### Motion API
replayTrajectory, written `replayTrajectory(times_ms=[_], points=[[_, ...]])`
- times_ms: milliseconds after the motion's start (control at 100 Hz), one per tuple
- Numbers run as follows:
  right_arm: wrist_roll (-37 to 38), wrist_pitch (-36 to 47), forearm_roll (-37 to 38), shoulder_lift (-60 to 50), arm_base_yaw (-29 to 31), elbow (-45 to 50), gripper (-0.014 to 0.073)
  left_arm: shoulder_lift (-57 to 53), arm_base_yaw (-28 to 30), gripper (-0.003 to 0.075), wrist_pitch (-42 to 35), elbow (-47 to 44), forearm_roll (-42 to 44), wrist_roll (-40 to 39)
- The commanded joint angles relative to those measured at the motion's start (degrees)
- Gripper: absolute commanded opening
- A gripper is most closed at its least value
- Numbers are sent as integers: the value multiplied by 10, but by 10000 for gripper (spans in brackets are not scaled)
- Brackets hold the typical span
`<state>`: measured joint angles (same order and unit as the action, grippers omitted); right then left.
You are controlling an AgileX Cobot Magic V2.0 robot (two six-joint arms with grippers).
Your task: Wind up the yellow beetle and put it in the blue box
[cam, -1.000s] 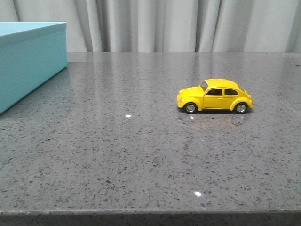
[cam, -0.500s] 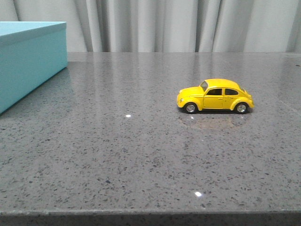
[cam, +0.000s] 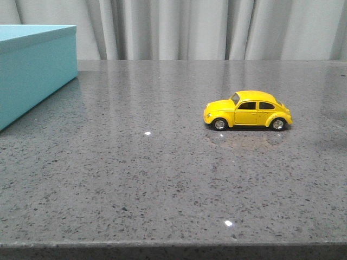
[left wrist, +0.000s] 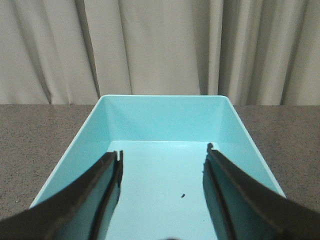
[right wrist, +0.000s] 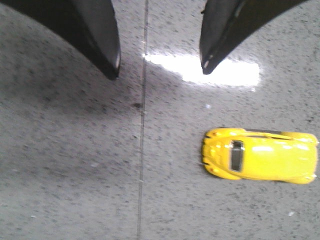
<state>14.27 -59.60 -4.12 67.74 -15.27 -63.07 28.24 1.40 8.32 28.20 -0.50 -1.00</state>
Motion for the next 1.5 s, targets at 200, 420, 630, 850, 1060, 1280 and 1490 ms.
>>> replayTrajectory(times_ms=[200,420,630,850,1060,1280,1490], points=[[77,13,-2,79,-56,-81,475,5,-5,368,-46,21,-2,-7],[130,23,0,154,-91,-120,469,5,-5,368,-46,21,-2,-7],[160,21,4,211,-122,-169,468,5,-25,368,-46,21,-2,-7],[206,10,22,246,-134,-212,468,5,-46,368,-46,21,5,-7],[231,-36,62,256,-139,-218,468,5,-77,368,-46,21,5,-7],[248,-32,67,258,-142,-218,468,5,-78,368,-46,21,5,-7],[250,-23,67,258,-142,-218,468,5,-78,368,-46,21,5,-7]])
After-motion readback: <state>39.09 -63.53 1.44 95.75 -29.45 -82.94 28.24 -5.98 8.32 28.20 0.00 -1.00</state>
